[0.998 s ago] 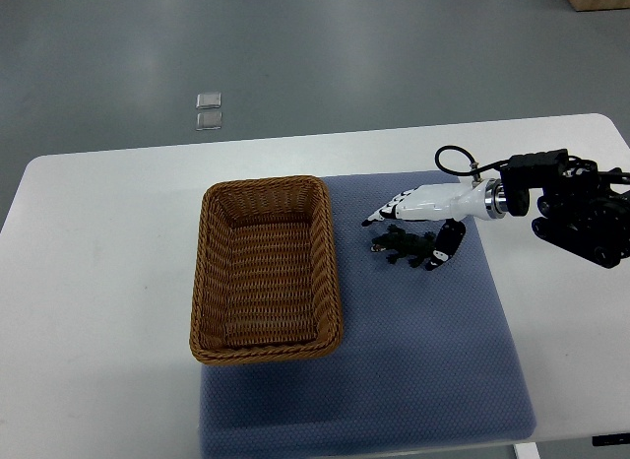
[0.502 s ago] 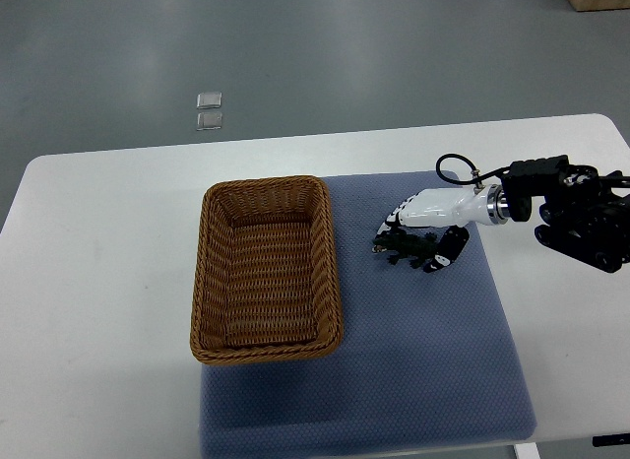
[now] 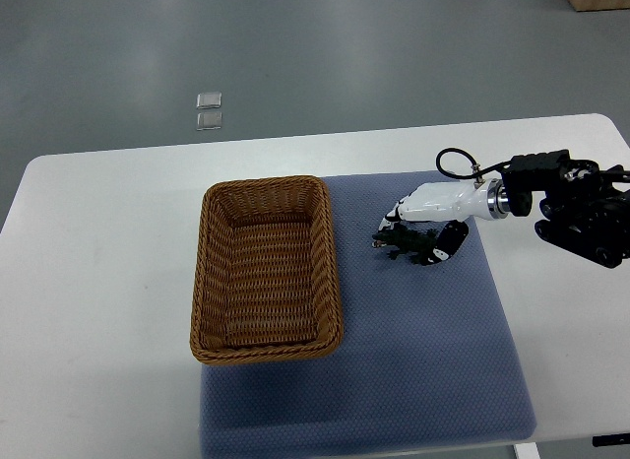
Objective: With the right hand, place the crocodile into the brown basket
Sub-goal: 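Close the right hand fingers around the toy crocodile's body, then lift the crocodile and carry it over the wicker basket, then lower the crocodile into the basket and open the right hand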
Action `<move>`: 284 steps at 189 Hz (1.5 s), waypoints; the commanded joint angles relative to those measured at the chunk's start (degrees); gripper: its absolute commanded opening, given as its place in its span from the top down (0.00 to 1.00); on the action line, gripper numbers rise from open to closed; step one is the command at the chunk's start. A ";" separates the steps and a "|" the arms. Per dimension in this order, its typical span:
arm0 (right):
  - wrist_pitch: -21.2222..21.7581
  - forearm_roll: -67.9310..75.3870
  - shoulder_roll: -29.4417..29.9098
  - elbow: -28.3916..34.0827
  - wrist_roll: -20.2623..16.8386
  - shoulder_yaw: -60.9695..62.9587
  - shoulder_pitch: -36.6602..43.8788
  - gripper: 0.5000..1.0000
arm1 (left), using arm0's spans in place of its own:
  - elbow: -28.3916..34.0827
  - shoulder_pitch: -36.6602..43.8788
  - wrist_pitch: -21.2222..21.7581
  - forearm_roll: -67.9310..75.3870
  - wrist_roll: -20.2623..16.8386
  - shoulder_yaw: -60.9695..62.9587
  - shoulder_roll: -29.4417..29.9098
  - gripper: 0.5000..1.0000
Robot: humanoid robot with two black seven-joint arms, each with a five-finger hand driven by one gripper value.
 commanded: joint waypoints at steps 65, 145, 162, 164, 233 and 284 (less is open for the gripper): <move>-1.06 0.97 -0.44 0.00 0.00 0.92 2.90 1.00 | 0.00 0.00 0.07 0.00 -0.02 0.00 0.00 0.00; -0.18 1.41 2.90 0.26 0.00 1.27 10.98 0.99 | 0.09 0.00 -0.02 0.00 0.07 0.00 0.00 0.00; 0.87 1.41 5.45 0.44 0.00 1.19 11.86 0.98 | 0.00 0.00 0.07 0.00 -0.02 0.00 0.00 0.00; 0.96 1.41 5.80 0.44 0.00 1.19 11.95 0.98 | 0.00 0.00 -0.02 0.00 -0.02 0.00 0.00 0.00; 3.16 1.15 18.19 0.70 0.00 1.01 17.84 0.97 | 0.00 0.00 0.07 0.00 0.07 0.00 0.00 0.00; 4.48 0.62 22.06 -0.09 0.00 0.22 17.75 0.92 | 0.00 0.00 0.07 0.00 0.07 0.00 0.00 0.00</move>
